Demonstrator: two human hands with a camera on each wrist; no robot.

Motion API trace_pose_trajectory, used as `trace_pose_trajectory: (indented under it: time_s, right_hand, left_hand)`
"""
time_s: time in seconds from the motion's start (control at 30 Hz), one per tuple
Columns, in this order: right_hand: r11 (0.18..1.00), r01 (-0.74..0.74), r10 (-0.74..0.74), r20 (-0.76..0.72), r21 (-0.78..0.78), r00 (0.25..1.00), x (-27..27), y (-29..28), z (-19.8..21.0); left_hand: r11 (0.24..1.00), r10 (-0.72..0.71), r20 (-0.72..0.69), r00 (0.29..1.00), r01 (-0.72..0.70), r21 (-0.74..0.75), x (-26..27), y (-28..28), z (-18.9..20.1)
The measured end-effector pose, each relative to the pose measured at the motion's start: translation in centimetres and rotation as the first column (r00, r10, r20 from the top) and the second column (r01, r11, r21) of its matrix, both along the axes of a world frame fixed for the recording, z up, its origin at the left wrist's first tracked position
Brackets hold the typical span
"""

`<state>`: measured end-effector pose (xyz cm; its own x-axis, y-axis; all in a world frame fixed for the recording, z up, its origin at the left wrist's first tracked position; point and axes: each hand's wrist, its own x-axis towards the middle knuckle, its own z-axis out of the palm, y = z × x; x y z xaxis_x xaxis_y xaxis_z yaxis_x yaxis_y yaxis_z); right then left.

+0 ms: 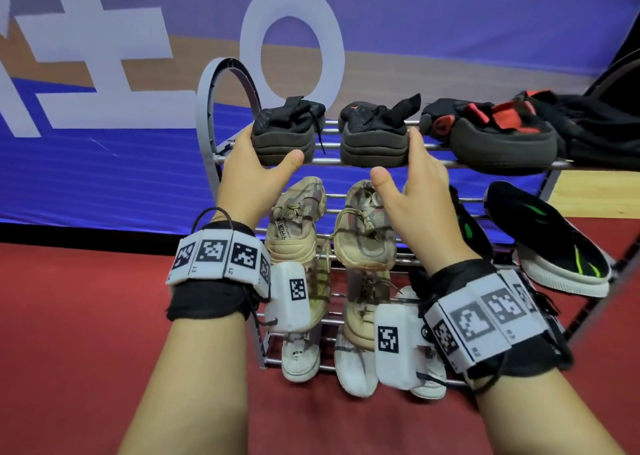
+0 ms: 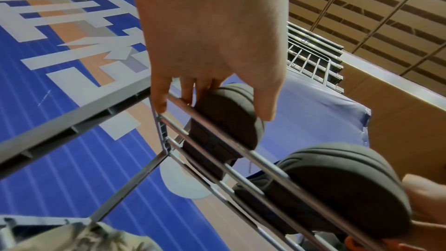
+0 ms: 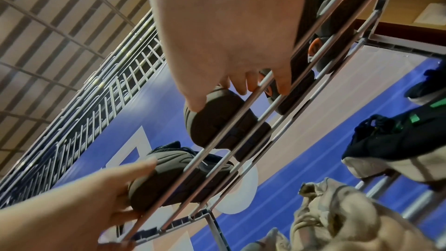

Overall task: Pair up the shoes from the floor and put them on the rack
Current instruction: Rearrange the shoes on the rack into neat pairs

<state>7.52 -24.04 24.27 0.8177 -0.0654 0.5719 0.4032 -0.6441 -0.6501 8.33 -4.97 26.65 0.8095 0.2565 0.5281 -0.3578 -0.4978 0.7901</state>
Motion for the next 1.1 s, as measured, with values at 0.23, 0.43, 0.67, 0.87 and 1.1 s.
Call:
trace_pose_trajectory:
  time_s: [0.23, 0.43, 0.67, 0.87, 1.1]
  right_hand:
    - [0.99, 0.139, -0.134, 0.315, 0.007, 0.94, -2.3, -3.1, 1.7]
    - [0.93, 0.344, -0.366, 0.384, 0.127, 0.848, -3.8, -8.5, 2.5]
    - [0.755, 0.482, -0.612, 0.216, 0.444, 0.761, -4.1, -13.3, 1.5]
    - [0.53, 0.272, -0.36, -0.077, 0.803, 0.93, -2.7, -15.9, 1.1]
    - [0.513, 0.099, -0.11, -0.049, 0.852, 0.993, -2.6, -17.9, 1.0]
  left_hand:
    - [0.942, 0.275, 0.178, 0.945, -0.301, 0.146, -1.3, -4.4, 3.3]
    - [0.975, -0.098, 0.192, 0.976, 0.055, 0.217, -2.2, -10.3, 4.6]
    - [0.959, -0.264, -0.132, 0.955, 0.275, 0.07, -2.0, -16.4, 2.4]
    - [0.957, -0.289, -0.314, 0.904, 0.273, -0.096, -1.4, -18.5, 2.4]
    - [0.895, -0.403, -0.326, 0.855, 0.294, -0.335, -0.8, -19.2, 1.6]
